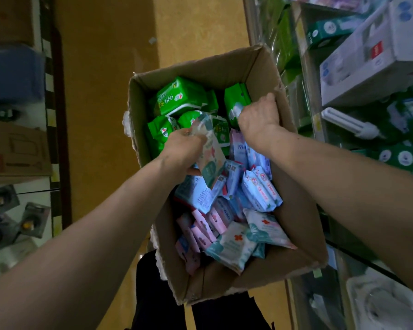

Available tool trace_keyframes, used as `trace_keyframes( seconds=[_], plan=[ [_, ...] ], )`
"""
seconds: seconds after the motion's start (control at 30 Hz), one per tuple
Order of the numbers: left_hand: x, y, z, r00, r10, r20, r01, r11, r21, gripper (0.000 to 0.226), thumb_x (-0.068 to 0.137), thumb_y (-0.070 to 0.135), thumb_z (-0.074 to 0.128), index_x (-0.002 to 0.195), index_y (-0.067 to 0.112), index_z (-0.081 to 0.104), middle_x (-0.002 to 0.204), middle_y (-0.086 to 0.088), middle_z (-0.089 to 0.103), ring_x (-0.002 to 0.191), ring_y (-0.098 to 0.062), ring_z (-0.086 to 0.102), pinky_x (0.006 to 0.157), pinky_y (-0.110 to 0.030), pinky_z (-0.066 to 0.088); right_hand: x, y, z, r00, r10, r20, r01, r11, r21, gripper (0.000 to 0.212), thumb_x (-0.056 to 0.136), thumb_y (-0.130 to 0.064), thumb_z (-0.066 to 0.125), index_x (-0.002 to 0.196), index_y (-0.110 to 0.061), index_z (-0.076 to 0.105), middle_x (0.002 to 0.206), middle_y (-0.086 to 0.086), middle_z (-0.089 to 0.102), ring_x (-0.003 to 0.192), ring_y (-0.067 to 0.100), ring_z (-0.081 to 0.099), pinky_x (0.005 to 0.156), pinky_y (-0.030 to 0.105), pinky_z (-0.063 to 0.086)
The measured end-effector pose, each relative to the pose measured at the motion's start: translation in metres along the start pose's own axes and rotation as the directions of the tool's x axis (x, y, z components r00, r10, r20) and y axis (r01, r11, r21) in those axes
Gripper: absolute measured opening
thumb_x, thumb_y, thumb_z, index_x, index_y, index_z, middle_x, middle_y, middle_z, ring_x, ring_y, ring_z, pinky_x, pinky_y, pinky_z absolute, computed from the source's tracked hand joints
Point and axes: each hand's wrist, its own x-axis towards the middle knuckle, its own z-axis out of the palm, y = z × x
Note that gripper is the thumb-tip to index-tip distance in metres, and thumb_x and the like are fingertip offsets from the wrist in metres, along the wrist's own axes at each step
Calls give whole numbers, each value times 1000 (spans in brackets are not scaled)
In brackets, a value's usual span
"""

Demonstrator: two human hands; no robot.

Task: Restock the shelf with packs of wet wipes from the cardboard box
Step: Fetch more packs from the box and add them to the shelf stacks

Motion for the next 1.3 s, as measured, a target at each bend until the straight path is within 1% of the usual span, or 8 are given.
trace_keyframes(
  seconds=[0.07, 0.23, 0.37, 0.57, 0.63, 0.77, 0.93, 1.3],
  plan=[
    [0, 0, 1, 1000, -3, -6, 3, 1000, 3, 15, 99, 15, 47, 86, 21, 52, 83, -5, 65, 70, -16, 64, 51, -32, 54, -3, -2, 3, 999, -11, 47, -3, 956, 293, 34, 93, -16, 51, 128, -14, 53, 118, 7, 60, 110, 27, 55, 85, 33, 39],
    [-1, -1, 2, 1000, -19, -25, 18, 1000, -19, 5, 98, 16, 49, 100, 17, 54, 83, -4, 65, 69, -17, 64, 65, -38, 58, -24, 6, 21, 991, 77, 106, -131, 513, 849, 36, 82, -18, 69, 114, -7, 57, 113, 15, 61, 100, 35, 60, 70, 32, 42],
    [-8, 3, 3, 999, -24, -33, 23, 999, -43, 18, 97, 13, 48, 81, 21, 52, 80, -6, 65, 68, -21, 64, 71, -44, 58, -39, 18, 13, 994, 85, 76, -97, 284, 954, 38, 75, -29, 76, 101, -12, 55, 104, 9, 60, 94, 29, 59, 71, 32, 45],
    [-30, 17, -9, 998, -12, -64, 7, 997, -82, 16, 95, 12, 50, 80, 18, 53, 82, -9, 65, 78, -26, 65, 70, -43, 58, -55, 16, -27, 997, 67, -41, 47, -90, 995, 17, 74, -23, 73, 85, -13, 65, 90, 2, 67, 80, 18, 62, 73, 34, 50],
    [-40, 21, -19, 997, -5, -80, -2, 996, -89, 17, 95, 13, 50, 79, 17, 53, 83, -9, 65, 75, -25, 64, 64, -40, 57, -60, 16, -43, 993, 90, -71, 77, -69, 995, 23, 82, -24, 65, 95, -5, 62, 87, 6, 61, 77, 19, 56, 67, 31, 43],
    [-58, 26, -47, 991, 4, -134, -20, 993, -115, 16, 97, 14, 49, 82, 15, 52, 85, -11, 66, 73, -24, 65, 58, -38, 56, -69, 14, -74, 976, 47, -213, 200, 201, 959, 26, 89, -27, 56, 71, -13, 43, 70, 4, 48, 68, 25, 47, 55, 33, 29],
    [-85, 28, -93, 976, 16, -218, -50, 987, -150, 14, 98, 13, 47, 85, 12, 50, 88, -13, 66, 77, -27, 68, 54, -36, 57, -83, -2, -123, 928, 6, -372, 338, 405, 850, 27, 89, -29, 53, 76, -5, 51, 79, 18, 60, 77, 37, 56, 58, 36, 34],
    [-168, 1, -227, 911, 52, -408, -168, 953, -253, 14, 99, 18, 46, 111, 10, 51, 100, -14, 69, 78, -24, 71, 61, -38, 61, -133, -86, -282, 755, -178, -631, 606, 555, 570, 27, 92, -30, 51, 68, -19, 42, 65, -2, 46, 64, 24, 45, 47, 30, 26]
  ],
)
